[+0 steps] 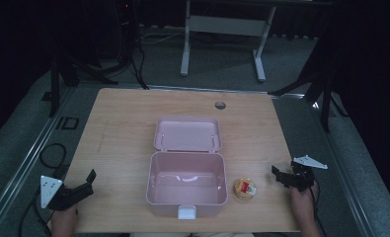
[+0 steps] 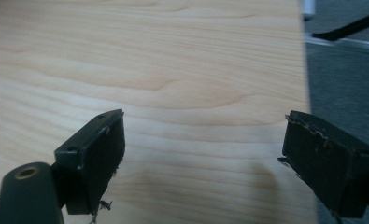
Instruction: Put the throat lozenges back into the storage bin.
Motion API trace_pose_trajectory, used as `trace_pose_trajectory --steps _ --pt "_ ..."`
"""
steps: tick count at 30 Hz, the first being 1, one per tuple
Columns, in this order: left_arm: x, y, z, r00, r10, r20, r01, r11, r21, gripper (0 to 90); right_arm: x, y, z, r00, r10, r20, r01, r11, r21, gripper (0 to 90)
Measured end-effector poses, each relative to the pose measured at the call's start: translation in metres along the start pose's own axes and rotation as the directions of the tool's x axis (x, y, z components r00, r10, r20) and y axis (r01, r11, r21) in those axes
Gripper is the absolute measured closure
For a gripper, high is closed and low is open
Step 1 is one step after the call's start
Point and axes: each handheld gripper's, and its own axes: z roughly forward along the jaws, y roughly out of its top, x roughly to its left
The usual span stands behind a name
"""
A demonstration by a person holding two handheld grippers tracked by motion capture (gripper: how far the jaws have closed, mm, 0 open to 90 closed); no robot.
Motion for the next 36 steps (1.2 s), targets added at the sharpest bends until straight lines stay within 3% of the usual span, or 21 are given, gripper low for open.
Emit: trace_pose_trajectory --steps 3,5,6,7,10,11,13,15,18,20,24,26,27,28,31,33,35,36 --pt "0.000 0.000 0.000 1.0000 0.001 0.000 -0.001 1.0000 0.001 0.4 -0.001 0.002 0.003 0.9971 -0.029 -0.071 0.032 0.999 0.041 12.7" --pt "0.000 0.000 0.000 1.0000 0.003 0.000 -0.003 1.0000 0.003 0.4 -0.001 0.004 0.003 0.9906 -0.044 -0.129 0.052 0.997 0.061 12.5" --pt "0.000 0.000 0.000 1.0000 0.003 0.000 -0.003 1.0000 0.003 0.4 -0.001 0.004 0.003 0.9906 -0.044 -0.129 0.052 0.997 0.061 12.5" --pt "-0.001 0.000 0.000 1.0000 0.004 0.001 -0.004 1.0000 0.003 0.4 -0.001 0.005 0.004 0.9828 -0.065 -0.173 0.082 0.992 0.092 12.5" --pt "-0.001 0.000 0.001 1.0000 0.003 0.003 -0.003 1.0000 0.004 0.4 -0.001 0.005 0.004 0.9764 -0.080 -0.200 0.104 0.988 0.113 12.3" --pt "0.000 0.000 0.001 1.0000 0.002 0.003 -0.002 1.0000 0.005 0.4 -0.001 0.006 0.003 0.9649 -0.096 -0.244 0.134 0.981 0.142 12.1" --pt "0.000 0.000 0.001 1.0000 0.002 0.005 -0.002 1.0000 0.006 0.4 0.000 0.006 0.001 0.9526 -0.147 -0.267 0.196 0.966 0.170 12.0" --pt "-0.001 0.000 0.001 1.0000 0.003 0.005 -0.003 1.0000 0.006 0.4 0.001 0.008 -0.002 0.9449 -0.188 -0.268 0.244 0.950 0.196 12.1" --pt "0.000 0.000 0.001 1.0000 0.002 0.005 -0.002 1.0000 0.005 0.4 0.002 0.013 -0.009 0.9268 -0.252 -0.279 0.321 0.917 0.238 12.1" --pt "-0.001 0.000 0.001 1.0000 0.002 0.005 -0.002 1.0000 0.006 0.4 0.003 0.016 -0.011 0.9096 -0.288 -0.300 0.373 0.884 0.281 12.1" --pt "-0.001 0.000 0.001 1.0000 0.003 0.004 -0.003 1.0000 0.006 0.4 0.007 0.023 -0.016 0.8733 -0.356 -0.333 0.466 0.810 0.356 12.1" --pt "-0.001 0.000 0.001 1.0000 0.006 0.003 -0.006 1.0000 0.006 0.4 0.011 0.027 -0.018 0.8533 -0.388 -0.349 0.508 0.768 0.390 12.1" --pt "-0.001 0.000 0.001 1.0000 0.006 0.003 -0.006 1.0000 0.006 0.4 0.013 0.029 -0.018 0.8373 -0.404 -0.368 0.537 0.733 0.417 12.2" --pt "-0.001 0.000 0.001 1.0000 0.006 0.002 -0.006 1.0000 0.006 0.4 0.015 0.029 -0.018 0.8276 -0.416 -0.377 0.554 0.713 0.430 12.2" --pt "-0.001 0.000 0.001 1.0000 0.004 0.004 -0.004 1.0000 0.008 0.4 0.022 0.032 -0.018 0.7957 -0.440 -0.416 0.604 0.633 0.485 12.3" --pt "-0.001 0.000 0.001 1.0000 0.005 0.003 -0.005 0.9999 0.009 0.4 0.028 0.033 -0.019 0.7677 -0.459 -0.447 0.641 0.563 0.522 12.3" --pt "-0.001 0.000 0.001 1.0000 0.006 0.004 -0.006 0.9999 0.009 0.4 0.035 0.032 -0.020 0.7259 -0.498 -0.474 0.687 0.483 0.543 12.3" --pt "-0.001 0.000 0.001 1.0000 0.005 0.005 -0.005 0.9999 0.009 0.4 0.038 0.031 -0.021 0.7114 -0.505 -0.489 0.700 0.447 0.557 12.3"
